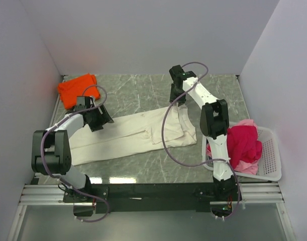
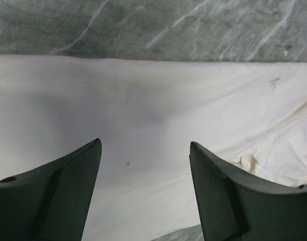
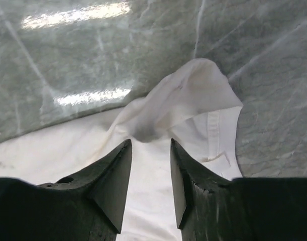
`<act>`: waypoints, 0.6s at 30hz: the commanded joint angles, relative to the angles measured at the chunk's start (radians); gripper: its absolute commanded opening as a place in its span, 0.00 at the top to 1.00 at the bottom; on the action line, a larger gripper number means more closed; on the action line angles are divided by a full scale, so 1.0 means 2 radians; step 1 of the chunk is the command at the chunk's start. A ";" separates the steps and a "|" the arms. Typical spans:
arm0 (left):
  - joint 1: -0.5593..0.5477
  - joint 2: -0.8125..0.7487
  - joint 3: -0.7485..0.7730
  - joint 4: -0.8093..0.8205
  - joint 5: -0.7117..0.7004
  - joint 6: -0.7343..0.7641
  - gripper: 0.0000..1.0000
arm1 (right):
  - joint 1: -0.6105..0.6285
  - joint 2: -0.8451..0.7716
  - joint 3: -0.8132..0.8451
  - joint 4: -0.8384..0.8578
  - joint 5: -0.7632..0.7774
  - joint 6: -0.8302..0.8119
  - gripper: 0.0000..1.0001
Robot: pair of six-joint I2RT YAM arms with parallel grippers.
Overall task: Fold and stack the t-shirts
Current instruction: Fold the tshirt
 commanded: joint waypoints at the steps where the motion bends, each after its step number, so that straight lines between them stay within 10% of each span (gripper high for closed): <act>1: -0.001 0.005 0.009 0.002 -0.013 0.012 0.23 | 0.005 -0.066 -0.044 0.024 -0.018 -0.025 0.56; 18: -0.001 -0.043 -0.103 0.016 -0.036 -0.028 0.24 | 0.120 -0.227 -0.338 0.106 -0.036 0.056 0.57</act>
